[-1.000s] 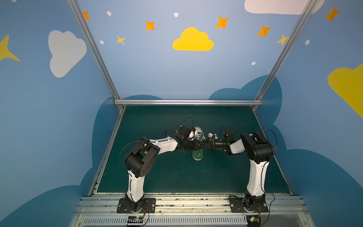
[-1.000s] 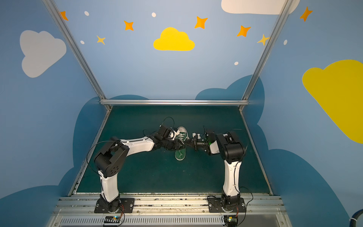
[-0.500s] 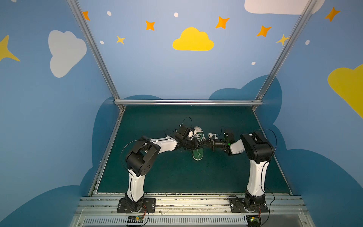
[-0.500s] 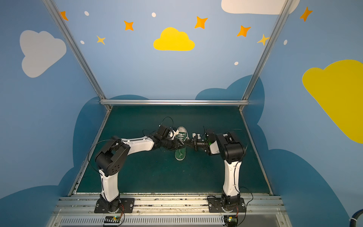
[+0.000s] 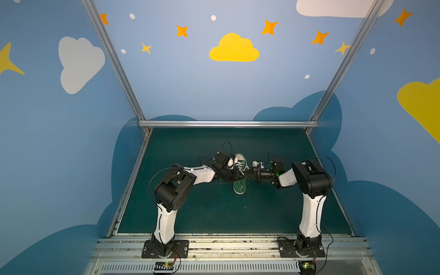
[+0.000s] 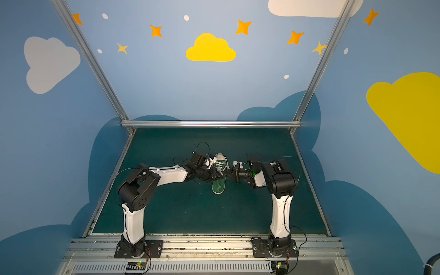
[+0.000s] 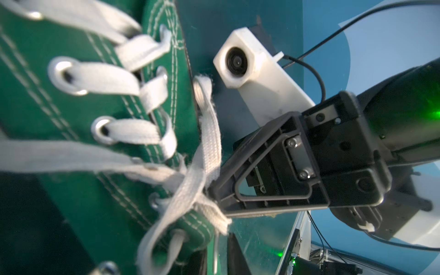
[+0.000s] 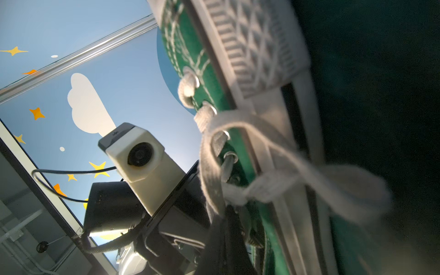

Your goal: Tie the shoes

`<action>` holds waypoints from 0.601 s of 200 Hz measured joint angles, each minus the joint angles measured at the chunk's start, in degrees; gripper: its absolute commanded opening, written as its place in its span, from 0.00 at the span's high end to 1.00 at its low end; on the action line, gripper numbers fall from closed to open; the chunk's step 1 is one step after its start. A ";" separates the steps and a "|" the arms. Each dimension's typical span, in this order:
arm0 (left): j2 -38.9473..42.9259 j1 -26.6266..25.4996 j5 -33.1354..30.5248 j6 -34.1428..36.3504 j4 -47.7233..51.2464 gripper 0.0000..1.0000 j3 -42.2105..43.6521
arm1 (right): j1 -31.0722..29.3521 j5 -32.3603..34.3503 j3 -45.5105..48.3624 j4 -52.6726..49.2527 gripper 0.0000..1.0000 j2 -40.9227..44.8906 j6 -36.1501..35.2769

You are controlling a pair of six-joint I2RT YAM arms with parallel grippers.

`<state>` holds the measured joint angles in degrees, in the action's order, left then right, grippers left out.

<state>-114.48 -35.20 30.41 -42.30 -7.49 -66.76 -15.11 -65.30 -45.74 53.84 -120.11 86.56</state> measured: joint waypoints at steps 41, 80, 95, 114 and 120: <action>0.00 0.39 0.04 -0.20 -0.13 0.97 0.02 | 0.02 0.02 0.15 0.20 0.86 0.00 0.07; 0.66 0.52 -0.13 -0.11 -0.09 0.97 0.85 | 0.42 0.09 0.90 0.46 0.76 0.00 0.00; 1.42 0.61 -0.33 -0.09 0.00 0.97 1.55 | 0.52 0.13 1.49 0.44 0.75 0.02 -0.04; 2.73 0.70 -0.61 -0.09 0.04 0.97 2.71 | 0.79 0.13 2.27 0.44 0.73 0.17 -0.42; 3.13 0.72 -0.66 -0.09 0.11 0.97 3.04 | 0.85 0.13 2.45 0.39 0.72 0.44 -0.52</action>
<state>-111.35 -34.48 29.76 -42.39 -7.38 -63.72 -14.26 -65.17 -43.29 54.24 -119.68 86.04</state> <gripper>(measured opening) 0.047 0.266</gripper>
